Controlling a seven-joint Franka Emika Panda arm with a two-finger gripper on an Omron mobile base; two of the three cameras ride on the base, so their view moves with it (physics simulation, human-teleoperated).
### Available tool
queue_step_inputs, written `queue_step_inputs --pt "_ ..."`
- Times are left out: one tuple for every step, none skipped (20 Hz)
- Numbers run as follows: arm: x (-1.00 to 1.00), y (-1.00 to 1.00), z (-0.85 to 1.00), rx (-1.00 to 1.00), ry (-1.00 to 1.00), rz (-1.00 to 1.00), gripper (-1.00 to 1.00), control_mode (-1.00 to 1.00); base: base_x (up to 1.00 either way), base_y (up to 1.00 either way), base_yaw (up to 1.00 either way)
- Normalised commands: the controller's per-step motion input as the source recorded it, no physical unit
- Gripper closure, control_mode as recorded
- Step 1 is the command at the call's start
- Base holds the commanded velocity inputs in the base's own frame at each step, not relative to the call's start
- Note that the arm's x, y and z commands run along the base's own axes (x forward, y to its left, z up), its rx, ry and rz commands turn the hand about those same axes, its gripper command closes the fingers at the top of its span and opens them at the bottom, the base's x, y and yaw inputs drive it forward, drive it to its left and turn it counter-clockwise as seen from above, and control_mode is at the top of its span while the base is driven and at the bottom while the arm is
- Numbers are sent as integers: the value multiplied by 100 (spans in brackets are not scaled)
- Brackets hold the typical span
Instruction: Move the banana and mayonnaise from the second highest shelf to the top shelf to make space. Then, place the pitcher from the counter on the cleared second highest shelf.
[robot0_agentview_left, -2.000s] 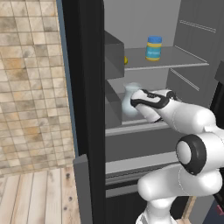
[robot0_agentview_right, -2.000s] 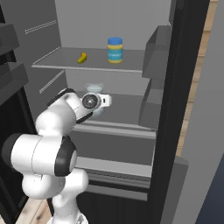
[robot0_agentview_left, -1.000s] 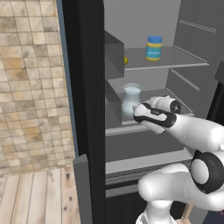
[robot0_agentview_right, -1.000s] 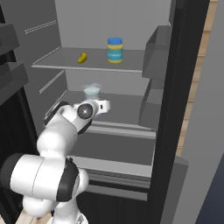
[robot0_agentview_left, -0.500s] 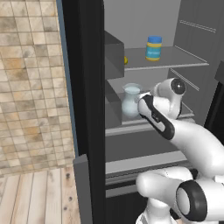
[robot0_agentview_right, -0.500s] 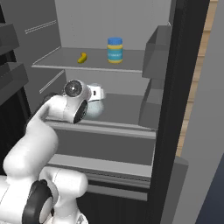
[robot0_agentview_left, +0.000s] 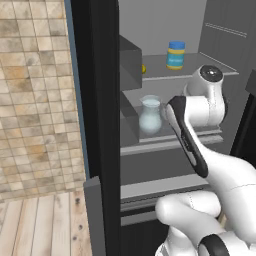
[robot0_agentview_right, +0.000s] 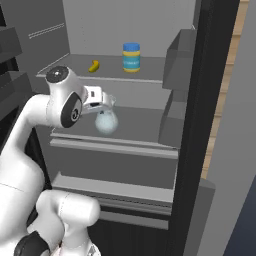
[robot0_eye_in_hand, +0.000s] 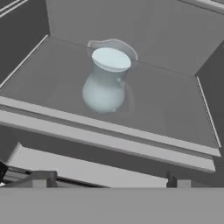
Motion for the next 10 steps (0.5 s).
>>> queue_step_inputs --pt "-100 0 0 -13 0 0 -100 -100 0 0 0" --pt "-100 0 0 -11 0 0 -100 -100 0 0 0" --pt "-100 0 0 -8 0 0 -100 -100 0 0 0" --pt "-100 0 0 -5 0 0 -100 -100 0 0 0" --pt "-100 0 5 0 -1 0 -100 -100 0 0 0" --pt "-100 0 10 0 -2 0 -100 -100 0 0 0" --pt "-100 0 24 0 -1 0 -100 -100 0 0 0" --pt "-100 0 36 0 -2 0 -100 -100 0 0 0" --pt "-100 0 43 0 -3 0 -100 -100 0 0 0" --pt "-100 0 47 0 -4 0 -100 -100 0 0 0"
